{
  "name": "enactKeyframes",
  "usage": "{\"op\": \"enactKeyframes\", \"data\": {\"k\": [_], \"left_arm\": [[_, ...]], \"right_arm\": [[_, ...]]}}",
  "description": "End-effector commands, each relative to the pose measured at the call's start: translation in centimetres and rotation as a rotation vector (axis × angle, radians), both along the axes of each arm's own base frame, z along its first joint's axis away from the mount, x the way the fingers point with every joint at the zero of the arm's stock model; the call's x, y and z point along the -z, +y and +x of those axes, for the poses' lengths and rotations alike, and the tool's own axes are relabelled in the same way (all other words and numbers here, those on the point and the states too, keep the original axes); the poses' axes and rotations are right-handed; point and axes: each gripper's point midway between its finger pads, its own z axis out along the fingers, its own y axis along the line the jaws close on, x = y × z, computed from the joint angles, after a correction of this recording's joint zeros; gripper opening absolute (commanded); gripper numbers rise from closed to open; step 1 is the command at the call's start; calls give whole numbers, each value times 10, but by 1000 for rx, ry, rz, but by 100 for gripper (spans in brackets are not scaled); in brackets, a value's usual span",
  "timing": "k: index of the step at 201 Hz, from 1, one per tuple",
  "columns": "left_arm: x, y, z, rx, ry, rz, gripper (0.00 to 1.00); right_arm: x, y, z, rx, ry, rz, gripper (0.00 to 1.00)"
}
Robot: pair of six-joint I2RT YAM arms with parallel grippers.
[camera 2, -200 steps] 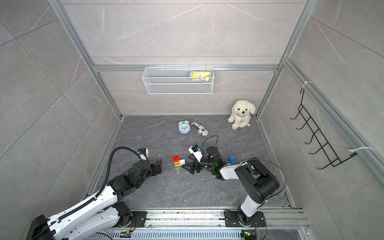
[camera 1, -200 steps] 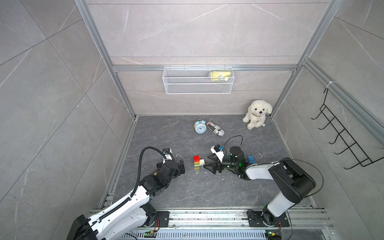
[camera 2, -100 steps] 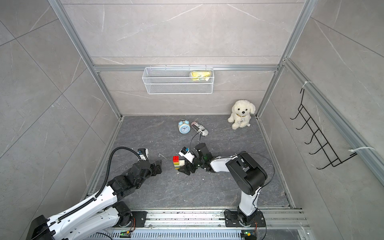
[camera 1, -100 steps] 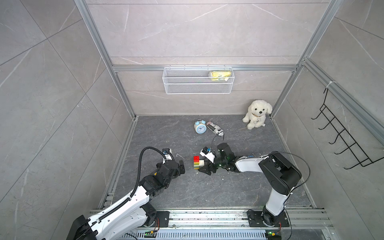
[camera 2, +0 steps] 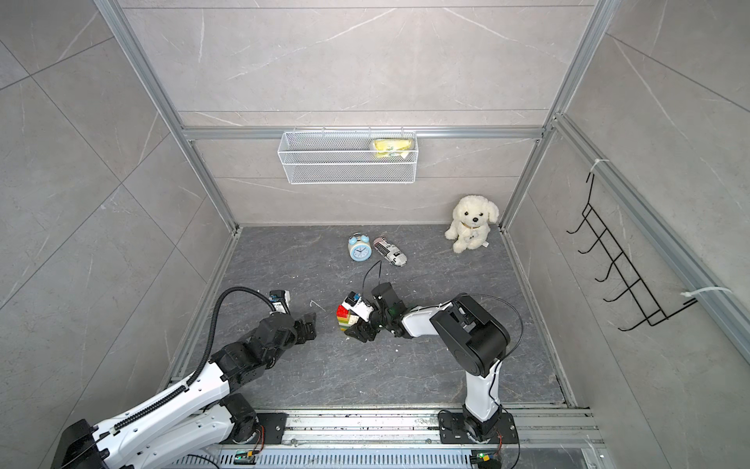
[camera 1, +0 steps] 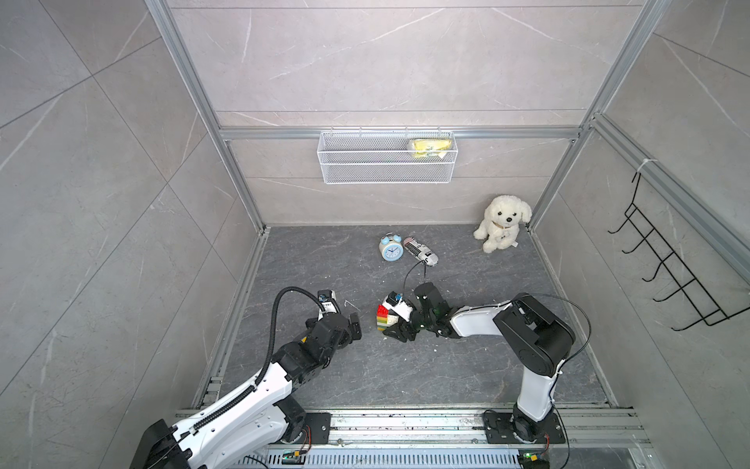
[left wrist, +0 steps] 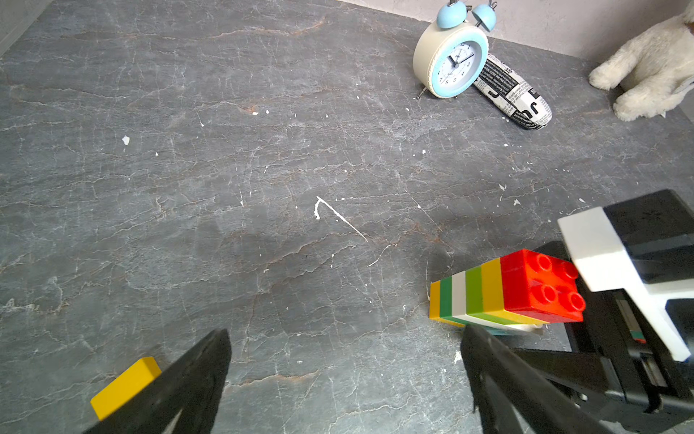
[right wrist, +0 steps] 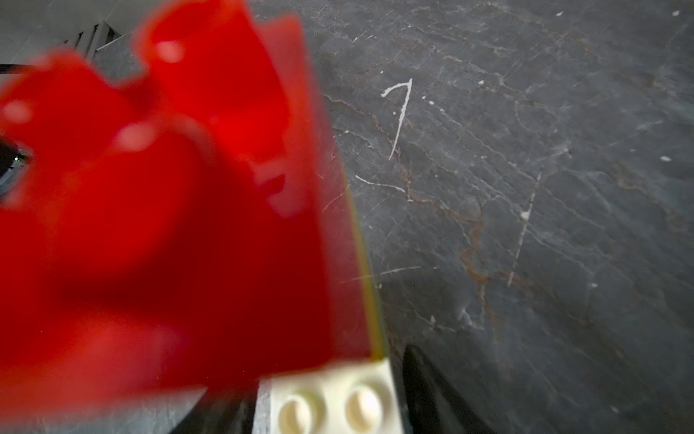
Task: Assemble the letter h with lego
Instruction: Pick up the lego brick from the center of the board.
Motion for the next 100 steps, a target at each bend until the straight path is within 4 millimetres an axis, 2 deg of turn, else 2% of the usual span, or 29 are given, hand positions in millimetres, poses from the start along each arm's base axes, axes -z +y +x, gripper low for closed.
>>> {"op": "enactKeyframes", "data": {"k": [1,52,77,100], "left_arm": [[-9,-2,4,-11,-25,-17,99],[-7,-3,3,-7,-15,-13,100],[-7,-3,3,-9,-15,-11,99],[-7,-2,3,-11,-15,-10,99]], "right_arm": [[-7,3,4,30,-42,10,63],[-13,5,8,75,-83,26,63],[-13,5,12,101,-76,25,57],[-17,6,14,118,-80,45,56]]}}
